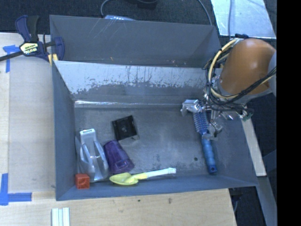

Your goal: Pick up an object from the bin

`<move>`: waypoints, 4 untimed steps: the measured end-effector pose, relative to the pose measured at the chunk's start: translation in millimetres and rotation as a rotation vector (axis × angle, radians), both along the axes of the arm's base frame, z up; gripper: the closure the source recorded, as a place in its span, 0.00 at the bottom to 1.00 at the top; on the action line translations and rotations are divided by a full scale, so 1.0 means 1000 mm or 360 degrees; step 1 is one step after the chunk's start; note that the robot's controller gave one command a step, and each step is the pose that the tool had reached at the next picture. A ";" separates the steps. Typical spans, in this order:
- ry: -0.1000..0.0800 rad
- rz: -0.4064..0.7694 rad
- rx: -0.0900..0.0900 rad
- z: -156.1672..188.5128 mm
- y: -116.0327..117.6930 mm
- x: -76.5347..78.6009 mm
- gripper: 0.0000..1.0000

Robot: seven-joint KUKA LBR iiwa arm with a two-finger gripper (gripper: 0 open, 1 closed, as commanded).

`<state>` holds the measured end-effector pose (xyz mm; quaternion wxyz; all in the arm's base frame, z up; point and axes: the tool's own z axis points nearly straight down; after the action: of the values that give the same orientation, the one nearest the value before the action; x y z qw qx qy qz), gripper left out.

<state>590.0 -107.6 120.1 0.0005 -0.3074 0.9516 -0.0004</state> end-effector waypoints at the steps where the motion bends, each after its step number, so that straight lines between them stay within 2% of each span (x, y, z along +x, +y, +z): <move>1: -0.0010 0.0269 -0.0001 0.004 -0.026 -0.011 0.00; 2: -0.0013 0.0473 -0.0003 -0.023 -0.025 0.008 0.00; 3: -0.0011 0.0879 0.0000 -0.051 -0.019 0.034 1.00; 4: -0.0011 0.0878 0.0000 -0.051 -0.020 0.034 1.00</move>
Offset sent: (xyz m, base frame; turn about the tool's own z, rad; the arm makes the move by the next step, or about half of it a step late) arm 0.0247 -0.0195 -0.0501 -0.5207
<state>624.2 -127.2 69.4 0.0038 -0.5549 0.8319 -0.0011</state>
